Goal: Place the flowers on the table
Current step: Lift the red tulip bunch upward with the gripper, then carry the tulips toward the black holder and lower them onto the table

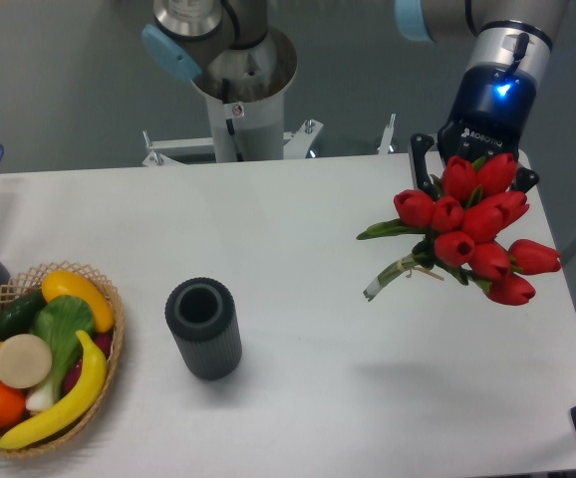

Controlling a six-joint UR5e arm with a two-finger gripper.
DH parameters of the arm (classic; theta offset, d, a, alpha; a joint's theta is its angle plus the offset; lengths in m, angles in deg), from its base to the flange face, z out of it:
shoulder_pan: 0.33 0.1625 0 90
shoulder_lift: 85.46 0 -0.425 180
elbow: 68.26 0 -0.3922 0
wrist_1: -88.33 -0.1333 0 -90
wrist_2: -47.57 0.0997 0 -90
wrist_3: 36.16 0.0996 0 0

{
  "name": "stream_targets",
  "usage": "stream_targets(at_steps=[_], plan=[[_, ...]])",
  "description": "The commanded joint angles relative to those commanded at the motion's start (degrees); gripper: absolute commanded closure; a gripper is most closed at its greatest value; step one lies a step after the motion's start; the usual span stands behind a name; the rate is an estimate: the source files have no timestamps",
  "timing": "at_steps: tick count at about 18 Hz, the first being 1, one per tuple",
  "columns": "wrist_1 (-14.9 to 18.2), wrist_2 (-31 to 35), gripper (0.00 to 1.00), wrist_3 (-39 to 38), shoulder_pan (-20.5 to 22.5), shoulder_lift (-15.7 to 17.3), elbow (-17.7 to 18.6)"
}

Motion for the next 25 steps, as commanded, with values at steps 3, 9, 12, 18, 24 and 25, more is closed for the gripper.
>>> stream_targets(at_steps=[3,9,12,18,24,25], plan=[[0.1,0.1,0.66,0.4,-0.2,0.6,1.1],[0.3,5.9,0.66,0.3,-0.2,2.2,1.6],[0.4,15.8,0.66,0.2,-0.8,3.6,1.7],[0.4,27.8,0.66,0.4,-3.6,4.6,2.8],[0.7,49.3,0.66,0.5,-11.2,2.9,2.0],[0.8,51.9,0.66,0.5,-11.9,2.6,2.1]])
